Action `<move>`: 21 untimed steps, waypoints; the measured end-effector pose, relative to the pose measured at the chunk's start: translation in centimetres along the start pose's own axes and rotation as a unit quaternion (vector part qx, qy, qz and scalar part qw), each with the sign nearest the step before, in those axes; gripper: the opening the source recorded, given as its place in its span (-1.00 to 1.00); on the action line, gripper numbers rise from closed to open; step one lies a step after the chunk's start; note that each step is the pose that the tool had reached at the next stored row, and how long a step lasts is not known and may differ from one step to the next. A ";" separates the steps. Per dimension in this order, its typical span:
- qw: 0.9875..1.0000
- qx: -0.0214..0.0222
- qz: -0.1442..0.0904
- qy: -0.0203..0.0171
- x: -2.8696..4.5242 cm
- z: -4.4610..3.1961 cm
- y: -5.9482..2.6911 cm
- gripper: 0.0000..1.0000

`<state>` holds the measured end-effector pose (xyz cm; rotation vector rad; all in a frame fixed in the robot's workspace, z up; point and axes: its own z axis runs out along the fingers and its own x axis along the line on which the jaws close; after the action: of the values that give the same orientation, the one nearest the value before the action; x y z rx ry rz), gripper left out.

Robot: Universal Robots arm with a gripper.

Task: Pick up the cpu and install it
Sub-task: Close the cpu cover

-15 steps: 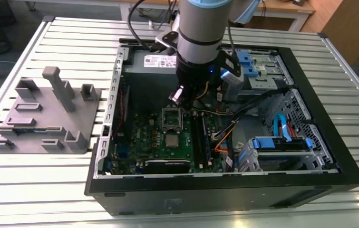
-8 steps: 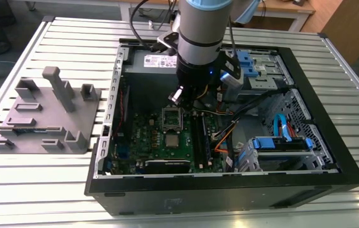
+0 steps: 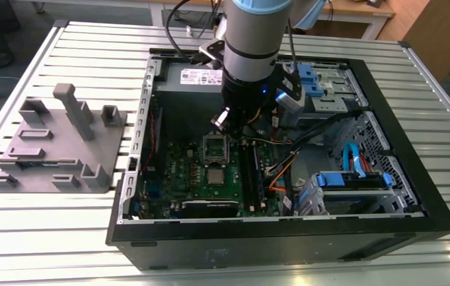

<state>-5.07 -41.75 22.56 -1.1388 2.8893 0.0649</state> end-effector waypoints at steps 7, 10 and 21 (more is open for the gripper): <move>1.000 0.000 0.002 0.000 -0.01 0.23 0.01 -0.79; 1.000 0.000 0.009 0.000 -0.11 0.51 0.13 -0.79; 0.999 0.001 0.032 -0.001 -0.52 1.22 0.55 -0.79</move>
<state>-5.04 -40.94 21.39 -1.0455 2.9229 0.0637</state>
